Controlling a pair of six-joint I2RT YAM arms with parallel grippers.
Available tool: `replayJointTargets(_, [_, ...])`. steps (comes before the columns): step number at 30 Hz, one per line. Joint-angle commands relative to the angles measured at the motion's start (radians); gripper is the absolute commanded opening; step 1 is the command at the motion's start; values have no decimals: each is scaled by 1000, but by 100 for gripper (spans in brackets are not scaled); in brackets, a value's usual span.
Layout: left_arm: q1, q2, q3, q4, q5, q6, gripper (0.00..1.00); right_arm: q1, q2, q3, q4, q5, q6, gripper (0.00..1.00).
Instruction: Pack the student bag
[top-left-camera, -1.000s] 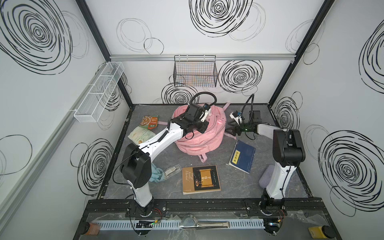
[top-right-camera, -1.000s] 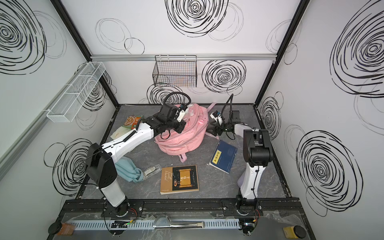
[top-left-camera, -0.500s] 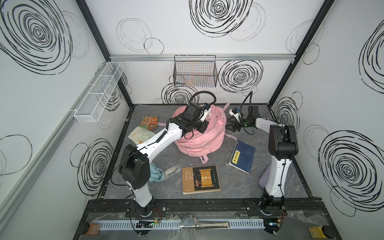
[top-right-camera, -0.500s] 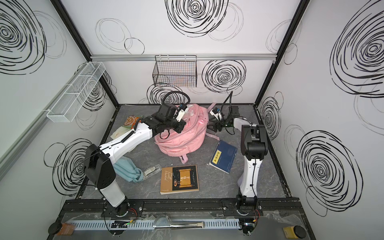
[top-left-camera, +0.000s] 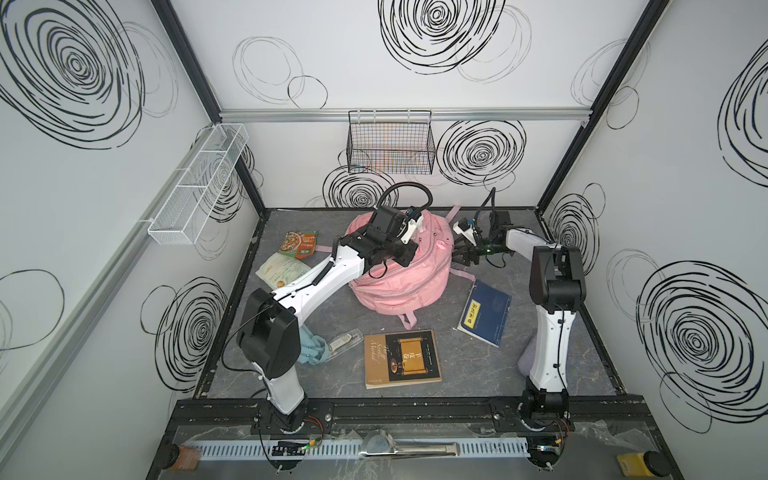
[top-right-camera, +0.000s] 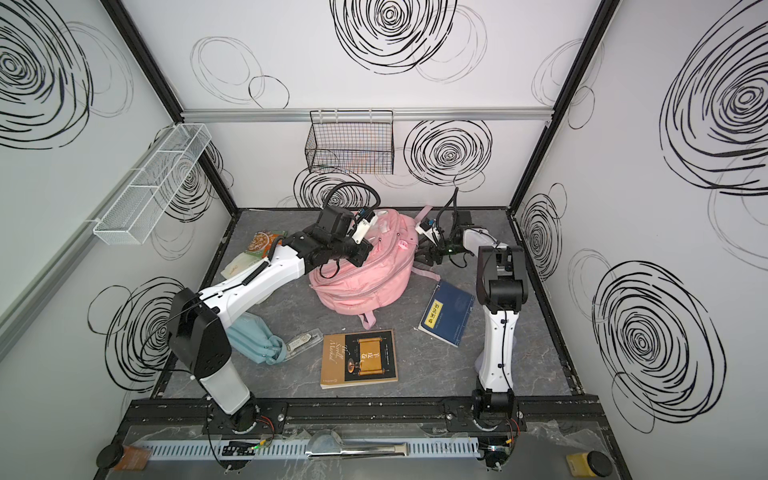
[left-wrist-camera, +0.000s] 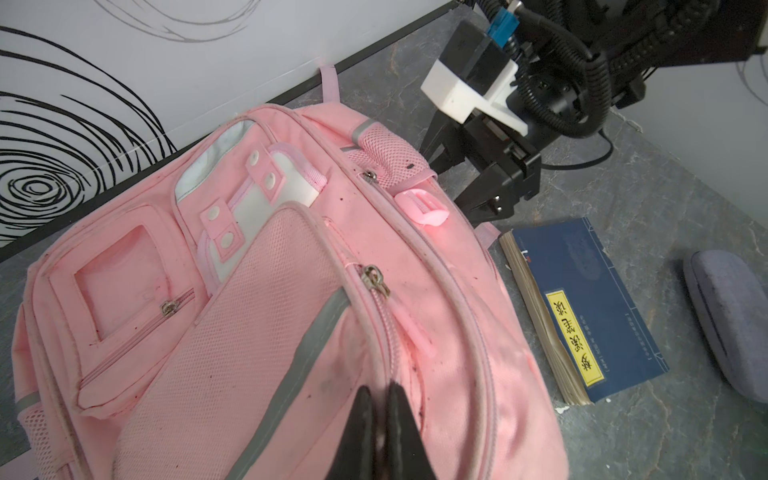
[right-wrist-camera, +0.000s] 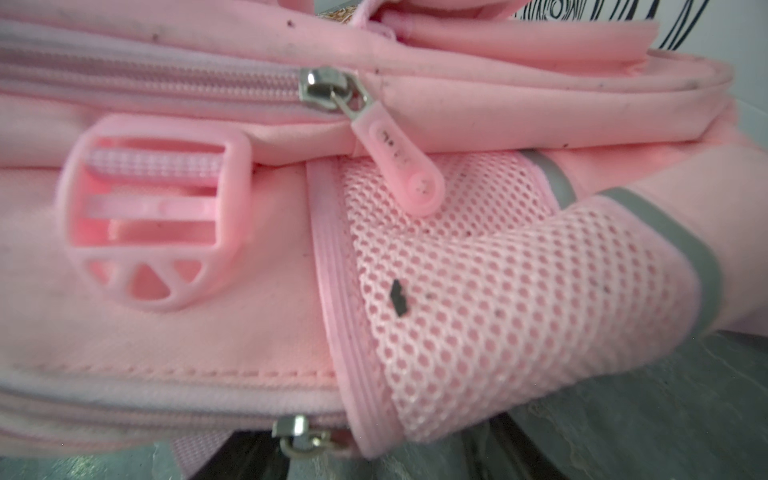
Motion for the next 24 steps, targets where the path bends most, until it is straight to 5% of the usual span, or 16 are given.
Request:
replayJointTargets(1, [4,-71,54,134,31,1,0,2,33,62,-118,-38,-97,58])
replayJointTargets(15, [8,-63,55,144,23,-6,0,-38,-7,7,-179,-98,-150,21])
replayJointTargets(24, [12,-59,51,163,11,-24,0,-44,-70,-70,-58,-58,11,7])
